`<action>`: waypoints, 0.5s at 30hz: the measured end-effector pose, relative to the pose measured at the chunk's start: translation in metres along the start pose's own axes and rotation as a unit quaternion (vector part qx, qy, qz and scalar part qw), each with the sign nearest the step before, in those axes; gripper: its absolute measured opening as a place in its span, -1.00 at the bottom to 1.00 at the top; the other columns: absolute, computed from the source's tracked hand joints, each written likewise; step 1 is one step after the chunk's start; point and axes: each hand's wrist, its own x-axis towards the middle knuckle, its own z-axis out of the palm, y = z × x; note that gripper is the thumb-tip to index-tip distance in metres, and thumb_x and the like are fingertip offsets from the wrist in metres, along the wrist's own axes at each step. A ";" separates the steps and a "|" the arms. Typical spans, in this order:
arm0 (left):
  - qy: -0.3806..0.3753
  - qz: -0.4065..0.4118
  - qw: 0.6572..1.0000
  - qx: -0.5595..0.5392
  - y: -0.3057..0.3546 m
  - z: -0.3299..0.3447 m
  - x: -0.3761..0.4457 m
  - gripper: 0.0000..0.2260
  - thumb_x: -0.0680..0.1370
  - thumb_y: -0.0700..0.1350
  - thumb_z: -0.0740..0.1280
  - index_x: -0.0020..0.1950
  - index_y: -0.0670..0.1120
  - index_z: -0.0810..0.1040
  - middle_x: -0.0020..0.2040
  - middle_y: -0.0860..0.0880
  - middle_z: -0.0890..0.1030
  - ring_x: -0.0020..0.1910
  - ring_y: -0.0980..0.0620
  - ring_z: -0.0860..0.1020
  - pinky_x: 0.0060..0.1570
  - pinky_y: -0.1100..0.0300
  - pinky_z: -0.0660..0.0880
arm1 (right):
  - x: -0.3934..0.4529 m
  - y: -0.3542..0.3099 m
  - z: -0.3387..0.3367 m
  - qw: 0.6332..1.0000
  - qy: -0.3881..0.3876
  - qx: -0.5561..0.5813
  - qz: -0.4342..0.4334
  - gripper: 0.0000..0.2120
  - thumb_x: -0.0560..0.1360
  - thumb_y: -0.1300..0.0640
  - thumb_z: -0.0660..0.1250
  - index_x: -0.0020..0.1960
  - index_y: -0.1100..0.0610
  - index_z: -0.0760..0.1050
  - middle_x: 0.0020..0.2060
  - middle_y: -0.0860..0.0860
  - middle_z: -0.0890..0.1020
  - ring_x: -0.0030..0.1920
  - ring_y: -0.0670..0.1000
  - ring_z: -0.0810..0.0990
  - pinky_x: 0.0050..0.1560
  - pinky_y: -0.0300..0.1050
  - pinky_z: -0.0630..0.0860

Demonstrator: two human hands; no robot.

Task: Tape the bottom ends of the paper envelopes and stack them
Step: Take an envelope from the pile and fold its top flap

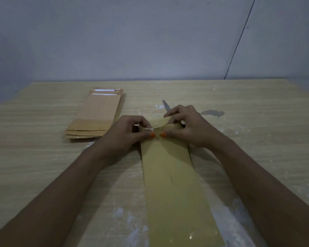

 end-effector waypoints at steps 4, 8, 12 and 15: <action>-0.027 0.008 0.999 0.045 0.002 -0.002 0.000 -0.79 0.39 -0.16 0.48 -0.11 -0.28 0.60 -0.20 -0.14 0.57 -0.29 0.18 0.53 -0.30 0.35 0.47 | -0.001 0.001 0.001 1.000 -0.017 0.006 -0.001 -0.87 0.38 -0.04 0.54 -0.21 -0.15 0.59 0.03 -0.34 0.49 0.23 -0.03 0.37 0.26 0.04 0.41; -0.028 0.008 0.997 0.074 -0.001 -0.003 0.000 -0.86 0.43 -0.21 0.47 -0.14 -0.28 0.60 -0.23 -0.14 0.58 -0.18 0.14 0.54 -0.26 0.42 0.44 | -0.001 0.002 0.002 0.999 -0.024 -0.013 -0.017 -0.88 0.38 -0.08 0.54 -0.21 -0.09 0.62 0.01 -0.36 0.49 0.22 0.00 0.39 0.23 0.10 0.41; -0.041 0.027 0.994 0.102 0.000 -0.003 -0.001 -0.93 0.47 -0.20 0.44 -0.20 -0.15 0.60 -0.23 -0.12 0.57 -0.12 0.14 0.52 -0.23 0.44 0.39 | -0.002 0.005 0.002 1.000 -0.009 -0.009 -0.021 -0.80 0.30 -0.26 0.50 -0.23 -0.22 0.54 0.01 -0.34 0.51 0.23 0.02 0.40 0.22 0.15 0.44; -0.054 0.039 0.992 0.111 0.001 -0.003 -0.002 -0.91 0.50 -0.20 0.43 -0.21 -0.14 0.61 -0.28 -0.02 0.52 -0.31 0.24 0.47 -0.28 0.37 0.39 | -0.001 0.007 0.001 0.999 -0.005 0.035 -0.001 -0.72 0.25 -0.33 0.47 -0.20 -0.19 0.58 0.06 -0.22 0.56 0.23 0.02 0.47 0.18 0.09 0.51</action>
